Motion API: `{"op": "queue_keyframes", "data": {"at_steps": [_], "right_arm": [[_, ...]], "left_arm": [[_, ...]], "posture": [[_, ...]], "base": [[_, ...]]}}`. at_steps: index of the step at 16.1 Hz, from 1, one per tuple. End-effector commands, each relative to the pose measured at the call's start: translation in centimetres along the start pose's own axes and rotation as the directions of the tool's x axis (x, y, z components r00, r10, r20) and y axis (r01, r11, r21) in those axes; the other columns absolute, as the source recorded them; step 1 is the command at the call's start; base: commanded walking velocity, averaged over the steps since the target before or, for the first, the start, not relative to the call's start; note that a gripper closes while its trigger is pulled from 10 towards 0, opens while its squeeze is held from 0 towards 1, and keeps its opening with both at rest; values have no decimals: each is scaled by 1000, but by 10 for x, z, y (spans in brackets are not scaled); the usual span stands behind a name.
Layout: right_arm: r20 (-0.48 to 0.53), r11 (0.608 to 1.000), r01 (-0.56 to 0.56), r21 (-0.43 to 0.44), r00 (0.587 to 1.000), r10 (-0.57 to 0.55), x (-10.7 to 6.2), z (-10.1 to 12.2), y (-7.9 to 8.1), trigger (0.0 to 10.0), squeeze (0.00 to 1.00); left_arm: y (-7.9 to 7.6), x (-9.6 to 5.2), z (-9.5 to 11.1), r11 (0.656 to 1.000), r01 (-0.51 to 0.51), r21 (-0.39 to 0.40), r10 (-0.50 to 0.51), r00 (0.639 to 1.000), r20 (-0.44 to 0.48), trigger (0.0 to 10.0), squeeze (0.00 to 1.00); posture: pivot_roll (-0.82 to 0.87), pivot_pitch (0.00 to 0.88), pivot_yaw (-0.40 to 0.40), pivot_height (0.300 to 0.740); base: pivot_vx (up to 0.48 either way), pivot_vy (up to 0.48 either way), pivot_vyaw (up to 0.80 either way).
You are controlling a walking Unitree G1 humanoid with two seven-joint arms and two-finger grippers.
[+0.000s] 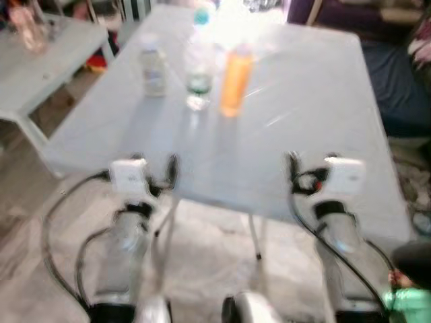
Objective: Restocking fridge
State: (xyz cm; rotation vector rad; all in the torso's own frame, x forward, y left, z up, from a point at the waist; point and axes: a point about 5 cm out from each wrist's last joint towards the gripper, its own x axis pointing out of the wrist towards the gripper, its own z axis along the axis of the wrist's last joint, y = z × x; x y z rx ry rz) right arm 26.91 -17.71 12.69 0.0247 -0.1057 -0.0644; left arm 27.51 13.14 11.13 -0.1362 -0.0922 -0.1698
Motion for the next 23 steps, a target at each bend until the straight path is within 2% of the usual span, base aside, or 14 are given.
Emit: {"op": "queue_keyframes", "data": {"at_steps": [1, 4, 7, 8, 12, 13, 14, 17, 21, 23], "right_arm": [[59, 999, -40, 0, 997, 40, 4, 12, 9, 10000, 0], [77, 998, -65, -9, 995, 65, 6, 17, 14, 10000, 0], [73, 991, -127, -36, 989, 130, 5, 16, 20, 10000, 0], [76, 989, -145, -16, 986, 146, 4, 17, 22, 10000, 0], [93, 985, -168, -36, 981, 171, 6, 21, 23, 10000, 0], [94, 984, -172, -42, 980, 175, 6, 21, 23, 10000, 0], [114, 977, -192, -90, 973, 201, 10, 25, 19, 10000, 0], [122, 986, -143, -89, 981, 153, 20, 29, 4, 10000, 0], [134, 989, -86, -121, 986, 102, 20, 31, 1, 10000, 0], [123, 991, -78, -107, 988, 91, 19, 28, 0, 10000, 0]], "left_arm": [[8, 0, 4, 1000, -20, 18, 20, 1000, 8, 10000, 0], [6, 2, 5, 1000, -19, 22, 19, 1000, 10, 10000, 0], [13, 2, 4, 996, -74, 57, 73, 997, 6, 10000, 0], [17, 2, 4, 989, -115, 91, 114, 993, 11, 10000, 0], [25, 3, 4, 970, -184, 161, 185, 983, 9, 10000, 0], [25, 3, 4, 969, -186, 163, 187, 982, 9, 10000, 0], [24, 4, 5, 974, -171, 148, 172, 985, 3, 10000, 0], [18, 10, 21, 974, -161, 157, 154, 986, 57, 10000, 0], [17, 8, 20, 975, -158, 157, 151, 987, 52, 10000, 0], [17, 6, 19, 975, -157, 160, 152, 987, 43, 10000, 0]], "posture": [[71, 154, -72, 740], [74, 153, -73, 740], [77, 156, -75, 740], [78, 157, -74, 740], [77, 162, -71, 740], [77, 162, -71, 740], [77, 164, -70, 740], [78, 168, -70, 740], [86, 176, -69, 740], [86, 183, -64, 740]], "base": [[364, 0, 0], [301, 0, 0], [0, 0, 0], [0, 0, 781], [0, 0, 781], [0, 0, 781], [0, 0, 781], [0, 0, 471], [0, 0, 0], [0, 0, 0]]}}
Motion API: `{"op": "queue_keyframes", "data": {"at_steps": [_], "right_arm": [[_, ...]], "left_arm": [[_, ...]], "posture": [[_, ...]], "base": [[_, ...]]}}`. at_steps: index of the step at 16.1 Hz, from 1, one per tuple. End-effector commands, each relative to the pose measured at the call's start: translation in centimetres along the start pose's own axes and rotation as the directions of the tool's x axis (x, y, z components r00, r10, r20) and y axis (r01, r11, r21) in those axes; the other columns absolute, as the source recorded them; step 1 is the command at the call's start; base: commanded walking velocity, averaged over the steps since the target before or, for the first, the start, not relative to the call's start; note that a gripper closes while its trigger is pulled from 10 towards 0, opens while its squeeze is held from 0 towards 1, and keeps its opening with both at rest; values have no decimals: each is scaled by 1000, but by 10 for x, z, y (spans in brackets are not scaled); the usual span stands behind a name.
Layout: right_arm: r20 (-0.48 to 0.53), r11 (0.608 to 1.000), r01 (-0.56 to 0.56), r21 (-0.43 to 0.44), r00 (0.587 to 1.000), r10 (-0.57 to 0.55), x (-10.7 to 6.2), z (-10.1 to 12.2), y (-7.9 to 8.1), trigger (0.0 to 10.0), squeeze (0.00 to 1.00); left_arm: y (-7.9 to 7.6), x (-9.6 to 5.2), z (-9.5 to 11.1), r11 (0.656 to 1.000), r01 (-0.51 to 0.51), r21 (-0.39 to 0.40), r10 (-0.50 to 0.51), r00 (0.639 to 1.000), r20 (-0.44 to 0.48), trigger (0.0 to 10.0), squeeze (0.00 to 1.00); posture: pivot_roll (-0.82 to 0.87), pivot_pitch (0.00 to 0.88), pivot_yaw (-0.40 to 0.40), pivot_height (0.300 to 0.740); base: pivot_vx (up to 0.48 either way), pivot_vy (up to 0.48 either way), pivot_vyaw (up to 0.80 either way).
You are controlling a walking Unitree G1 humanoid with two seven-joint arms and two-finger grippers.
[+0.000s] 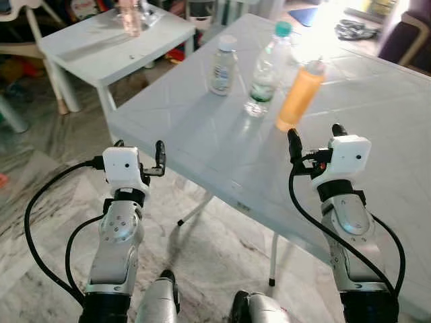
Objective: Restocking fridge
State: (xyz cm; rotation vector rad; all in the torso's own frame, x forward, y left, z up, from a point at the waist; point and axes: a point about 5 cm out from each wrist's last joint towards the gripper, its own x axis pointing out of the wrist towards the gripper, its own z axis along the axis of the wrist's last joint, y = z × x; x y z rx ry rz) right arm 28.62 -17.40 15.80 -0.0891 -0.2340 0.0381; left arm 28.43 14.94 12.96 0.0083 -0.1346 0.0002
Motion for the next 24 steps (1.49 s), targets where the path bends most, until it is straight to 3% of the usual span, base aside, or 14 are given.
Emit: {"op": "queue_keyframes", "data": {"at_steps": [1, 8, 11, 12, 15, 24], "right_arm": [[-5, 1000, 22, 1, 1000, -22, -2, -2, -4, 10000, 0], [-3, 1000, 20, 11, 1000, -20, -3, -2, -1, 10000, 0], [-8, 998, 60, 22, 998, -60, -7, -3, -3, 10000, 0], [-28, 990, 138, 29, 990, -137, -13, -5, -7, 10000, 0], [-59, 987, 153, 43, 987, -150, -21, -10, -5, 10000, 0], [-47, 989, 140, 45, 989, -138, -16, -8, -2, 10000, 0]], "left_arm": [[1, -2, 0, 1000, 6, 11, -6, 1000, -11, 10000, 0], [0, -3, 3, 999, 25, 39, -25, 1000, -1, 10000, 0], [2, -12, -1, 999, 27, 37, -26, 999, -20, 10000, 0], [5, -21, -5, 999, 33, 34, -31, 999, -40, 10000, 0], [7, -26, -9, 999, 27, 25, -26, 998, -55, 10000, 0], [0, -17, -5, 999, 46, 1, -46, 999, -24, 10000, 0]], "posture": [[85, 185, -63, 740], [90, 185, -58, 740], [90, 179, -50, 740], [89, 172, -45, 740], [87, 156, -40, 740], [79, 137, -46, 740]], "base": [[0, 0, 0], [0, 0, 0], [0, 0, 0], [0, 0, 0], [0, 0, 0], [54, 0, -178]]}}
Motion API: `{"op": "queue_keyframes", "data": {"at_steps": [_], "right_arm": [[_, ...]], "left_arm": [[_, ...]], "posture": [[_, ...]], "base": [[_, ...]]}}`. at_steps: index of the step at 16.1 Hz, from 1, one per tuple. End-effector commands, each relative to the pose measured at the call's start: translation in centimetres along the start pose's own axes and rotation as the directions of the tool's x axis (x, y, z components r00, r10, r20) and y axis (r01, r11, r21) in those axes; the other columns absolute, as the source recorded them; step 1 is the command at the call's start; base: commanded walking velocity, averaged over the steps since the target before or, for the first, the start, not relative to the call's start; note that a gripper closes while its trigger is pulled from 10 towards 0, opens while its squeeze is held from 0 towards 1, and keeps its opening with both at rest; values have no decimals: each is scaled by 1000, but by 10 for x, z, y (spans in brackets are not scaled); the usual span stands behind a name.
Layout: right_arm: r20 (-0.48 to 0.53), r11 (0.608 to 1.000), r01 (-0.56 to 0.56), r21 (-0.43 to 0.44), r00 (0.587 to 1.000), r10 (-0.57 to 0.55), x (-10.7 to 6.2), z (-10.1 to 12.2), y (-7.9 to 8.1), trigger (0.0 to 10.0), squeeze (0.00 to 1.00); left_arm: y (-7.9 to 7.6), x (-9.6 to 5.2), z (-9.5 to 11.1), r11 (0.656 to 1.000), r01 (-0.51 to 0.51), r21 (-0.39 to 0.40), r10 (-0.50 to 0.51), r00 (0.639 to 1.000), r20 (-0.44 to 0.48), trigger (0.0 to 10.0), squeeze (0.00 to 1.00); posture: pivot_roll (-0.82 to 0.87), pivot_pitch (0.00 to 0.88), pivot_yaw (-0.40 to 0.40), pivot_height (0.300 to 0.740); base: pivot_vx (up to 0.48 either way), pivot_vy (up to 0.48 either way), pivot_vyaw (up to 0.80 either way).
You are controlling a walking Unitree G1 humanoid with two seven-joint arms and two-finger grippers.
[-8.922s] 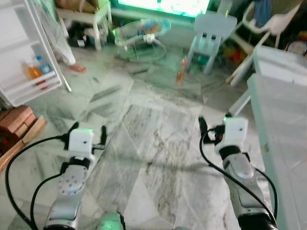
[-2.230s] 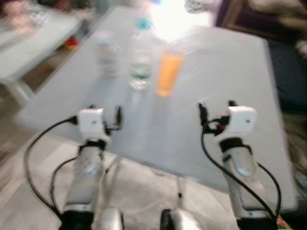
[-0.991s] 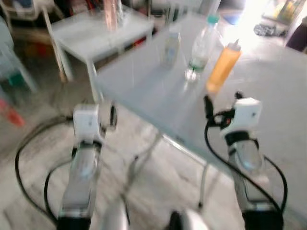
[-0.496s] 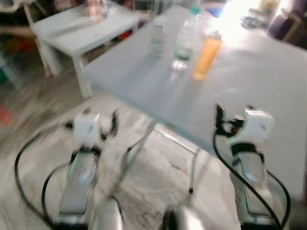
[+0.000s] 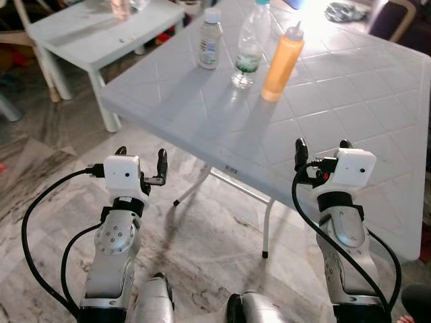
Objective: Restocking fridge
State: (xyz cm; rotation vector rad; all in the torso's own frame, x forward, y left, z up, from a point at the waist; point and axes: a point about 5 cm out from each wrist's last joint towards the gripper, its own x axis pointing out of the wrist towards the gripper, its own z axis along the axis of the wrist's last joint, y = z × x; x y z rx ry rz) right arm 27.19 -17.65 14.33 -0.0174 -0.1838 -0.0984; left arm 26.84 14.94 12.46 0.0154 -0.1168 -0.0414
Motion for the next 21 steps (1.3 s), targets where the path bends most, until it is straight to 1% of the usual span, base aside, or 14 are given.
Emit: {"op": "queue_keyframes", "data": {"at_steps": [1, 5, 12, 15, 17, 21], "right_arm": [[13, 1000, -5, -9, 1000, 5, 2, 4, 0, 10000, 0], [22, 1000, -20, -10, 1000, 21, 3, 5, 1, 10000, 0], [23, 999, -33, -13, 999, 33, 4, 5, 3, 10000, 0], [23, 999, -35, -14, 999, 35, 4, 4, 5, 10000, 0], [21, 999, -37, -12, 999, 38, 2, 4, 7, 10000, 0], [17, 999, -41, -10, 999, 42, 1, 2, 9, 10000, 0]], "left_arm": [[-1, 0, -2, 1000, 4, -5, -4, 1000, -4, 10000, 0], [-3, 2, 0, 1000, 15, -15, -15, 1000, 9, 10000, 0], [-4, 3, 1, 1000, 23, -18, -23, 1000, 14, 10000, 0], [-7, 0, -1, 999, 41, -30, -41, 999, 8, 10000, 0], [-9, -2, -2, 998, 42, -47, -42, 999, -2, 10000, 0], [-9, -3, -3, 998, 48, -41, -48, 999, -3, 10000, 0]], "posture": [[77, 137, -46, 740], [75, 137, -48, 740], [76, 144, -50, 740], [79, 148, -49, 740], [80, 150, -50, 740], [83, 155, -49, 740]], "base": [[0, 0, 0], [262, 0, 0], [429, 0, 0], [415, 0, 0], [0, 0, 0], [0, 0, 0]]}}
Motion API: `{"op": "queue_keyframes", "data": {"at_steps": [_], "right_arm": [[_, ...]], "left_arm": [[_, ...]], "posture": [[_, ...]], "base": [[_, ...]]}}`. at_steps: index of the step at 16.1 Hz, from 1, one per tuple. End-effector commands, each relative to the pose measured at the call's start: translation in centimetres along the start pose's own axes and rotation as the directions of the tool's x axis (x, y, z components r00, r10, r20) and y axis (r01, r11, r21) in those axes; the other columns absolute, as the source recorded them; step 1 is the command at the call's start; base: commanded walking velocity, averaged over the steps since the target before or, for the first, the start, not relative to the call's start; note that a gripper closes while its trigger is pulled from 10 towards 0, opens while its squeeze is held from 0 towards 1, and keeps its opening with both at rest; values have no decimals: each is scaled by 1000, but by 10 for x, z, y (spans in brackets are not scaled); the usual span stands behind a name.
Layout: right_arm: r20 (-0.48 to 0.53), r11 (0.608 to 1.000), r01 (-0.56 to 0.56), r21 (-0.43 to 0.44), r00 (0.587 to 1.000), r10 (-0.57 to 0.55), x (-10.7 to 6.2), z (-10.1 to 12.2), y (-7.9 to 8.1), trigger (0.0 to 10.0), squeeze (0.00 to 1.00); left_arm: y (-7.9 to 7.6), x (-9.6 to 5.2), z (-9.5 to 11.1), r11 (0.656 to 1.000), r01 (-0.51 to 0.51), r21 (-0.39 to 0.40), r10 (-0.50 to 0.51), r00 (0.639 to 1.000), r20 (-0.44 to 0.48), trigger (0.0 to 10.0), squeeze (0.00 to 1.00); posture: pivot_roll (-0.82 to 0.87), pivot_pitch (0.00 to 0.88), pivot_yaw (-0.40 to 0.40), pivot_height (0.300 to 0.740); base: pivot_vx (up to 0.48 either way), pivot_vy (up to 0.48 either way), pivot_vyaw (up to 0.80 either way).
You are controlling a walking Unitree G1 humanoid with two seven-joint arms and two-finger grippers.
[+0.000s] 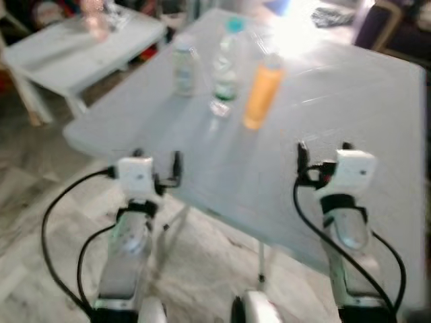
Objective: Restocking fridge
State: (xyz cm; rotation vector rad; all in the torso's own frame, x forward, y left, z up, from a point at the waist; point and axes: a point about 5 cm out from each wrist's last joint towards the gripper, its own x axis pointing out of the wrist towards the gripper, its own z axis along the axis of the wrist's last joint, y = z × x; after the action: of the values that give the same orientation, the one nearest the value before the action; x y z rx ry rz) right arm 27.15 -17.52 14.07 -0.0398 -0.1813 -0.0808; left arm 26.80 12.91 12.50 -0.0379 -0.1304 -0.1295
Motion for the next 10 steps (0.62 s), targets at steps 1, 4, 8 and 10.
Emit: {"op": "queue_keyframes", "data": {"at_steps": [1, 4, 8, 10], "right_arm": [[23, 1000, -18, 9, 1000, 17, 5, 6, 6, 10000, 0], [40, 1000, -3, -10, 999, 4, 14, 9, -2, 10000, 0], [83, 998, -55, -26, 995, 57, 40, 21, -14, 10000, 0], [89, 998, -50, -34, 995, 53, 46, 24, -18, 10000, 0]], "left_arm": [[12, -5, -3, 999, -37, 19, 38, 999, -18, 10000, 0], [13, -5, -2, 999, -38, 24, 38, 999, -18, 10000, 0], [14, -5, 0, 999, -36, 32, 36, 999, -16, 10000, 0], [14, -6, 1, 999, -36, 35, 37, 999, -14, 10000, 0]], "posture": [[86, 157, -49, 740], [92, 158, -47, 740], [104, 163, -44, 740], [113, 167, -42, 740]], "base": [[0, 0, 0], [0, 0, 0], [0, 0, 0], [0, 0, 0]]}}
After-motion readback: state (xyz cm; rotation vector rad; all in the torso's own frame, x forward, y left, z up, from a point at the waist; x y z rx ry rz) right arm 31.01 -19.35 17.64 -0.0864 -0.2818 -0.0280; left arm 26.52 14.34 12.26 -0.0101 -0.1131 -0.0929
